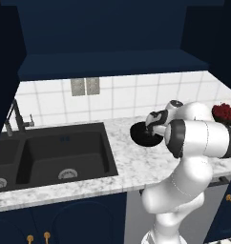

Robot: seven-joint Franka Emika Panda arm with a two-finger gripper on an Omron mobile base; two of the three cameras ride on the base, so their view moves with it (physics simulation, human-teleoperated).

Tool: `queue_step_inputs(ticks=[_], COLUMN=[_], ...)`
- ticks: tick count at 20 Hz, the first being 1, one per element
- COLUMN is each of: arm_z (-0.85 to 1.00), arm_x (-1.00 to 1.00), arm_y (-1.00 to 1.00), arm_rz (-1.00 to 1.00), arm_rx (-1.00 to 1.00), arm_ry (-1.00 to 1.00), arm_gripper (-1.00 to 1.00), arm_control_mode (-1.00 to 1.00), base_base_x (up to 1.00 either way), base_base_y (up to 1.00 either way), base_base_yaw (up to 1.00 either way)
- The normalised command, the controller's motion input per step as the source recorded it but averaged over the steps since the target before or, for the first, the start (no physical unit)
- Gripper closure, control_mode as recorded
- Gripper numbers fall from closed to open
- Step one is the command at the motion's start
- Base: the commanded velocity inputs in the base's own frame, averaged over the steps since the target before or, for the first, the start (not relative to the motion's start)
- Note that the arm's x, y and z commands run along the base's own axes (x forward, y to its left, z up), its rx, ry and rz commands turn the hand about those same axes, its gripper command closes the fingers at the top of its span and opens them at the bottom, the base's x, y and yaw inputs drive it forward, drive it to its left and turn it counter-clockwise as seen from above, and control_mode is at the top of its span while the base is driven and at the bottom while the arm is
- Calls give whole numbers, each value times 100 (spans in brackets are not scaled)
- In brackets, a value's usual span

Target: Pick up the bowls on the counter and stack them on top of one another in the open cabinet. Place the smaller bowl on top of the larger bowl.

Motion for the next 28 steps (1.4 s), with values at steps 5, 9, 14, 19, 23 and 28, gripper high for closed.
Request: queue_step_inputs(ticks=[5,9,14,19,23,28], arm_z=[-48,-32,-2,22,81,100], arm_x=[13,8,4,-13,-69,-82], arm_y=[0,3,0,0,7,21], arm_rz=[0,0,0,0,0,2], arm_rx=[-8,-5,0,0,0,0], arm_ry=[3,0,0,-4,-20,-25], arm_gripper=[-100,100,100,100,100,100], arm_control_mode=[-100,-100,-100,-100,-100,-100], base_base_x=[0,0,0,0,0,0], base_base_y=[0,0,0,0,0,0], base_base_yaw=[0,0,0,0,0,0])
